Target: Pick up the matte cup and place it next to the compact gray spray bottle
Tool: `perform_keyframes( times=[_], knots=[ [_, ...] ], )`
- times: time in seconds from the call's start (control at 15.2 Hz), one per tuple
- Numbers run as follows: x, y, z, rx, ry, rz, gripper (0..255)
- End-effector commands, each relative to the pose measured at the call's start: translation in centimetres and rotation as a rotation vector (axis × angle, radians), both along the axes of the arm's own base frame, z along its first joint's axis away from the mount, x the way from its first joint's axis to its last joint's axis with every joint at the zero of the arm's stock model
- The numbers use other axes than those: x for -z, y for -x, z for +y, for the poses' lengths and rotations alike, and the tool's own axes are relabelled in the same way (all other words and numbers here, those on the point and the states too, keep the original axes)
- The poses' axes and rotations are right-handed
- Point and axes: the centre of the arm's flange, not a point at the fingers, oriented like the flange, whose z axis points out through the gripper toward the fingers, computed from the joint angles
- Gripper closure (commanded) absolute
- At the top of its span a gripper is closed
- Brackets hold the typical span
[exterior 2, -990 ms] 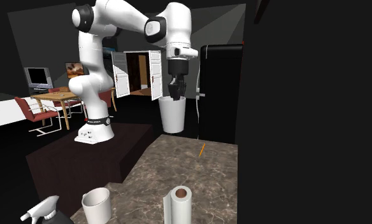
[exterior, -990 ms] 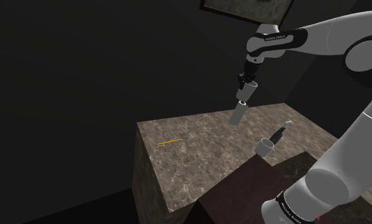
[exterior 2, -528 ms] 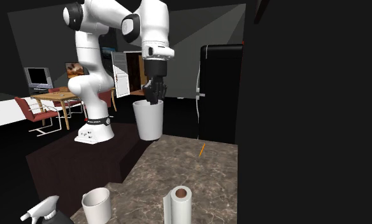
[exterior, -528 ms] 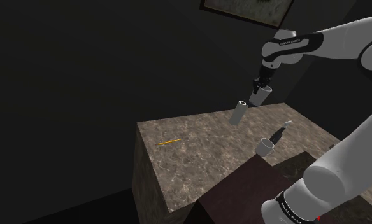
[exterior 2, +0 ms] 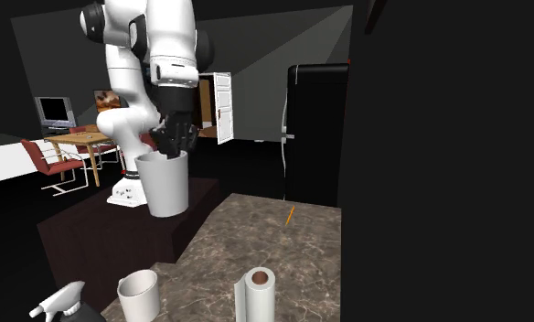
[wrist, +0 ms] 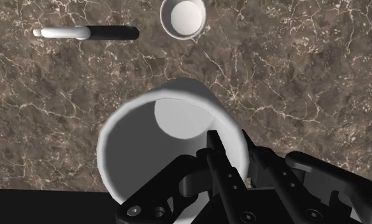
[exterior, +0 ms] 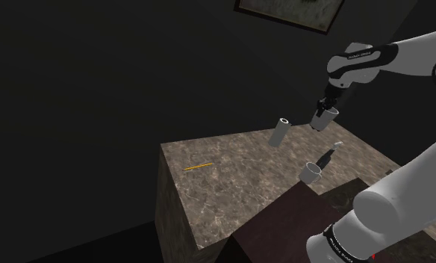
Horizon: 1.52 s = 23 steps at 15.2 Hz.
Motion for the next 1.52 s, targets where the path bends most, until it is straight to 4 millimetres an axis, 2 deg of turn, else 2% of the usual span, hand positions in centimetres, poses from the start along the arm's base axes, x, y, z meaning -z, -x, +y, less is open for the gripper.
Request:
perform_keyframes(
  times=[0.0,0.07,1.45],
  knots=[
    [-0.4,2.1,-1.5,-0.002,0.0,-0.001,255],
    [-0.4,2.6,-1.9,-0.002,0.0,-0.001,255],
    [10.7,2.6,-1.9,-0.002,0.0,-0.001,255]
  ],
)
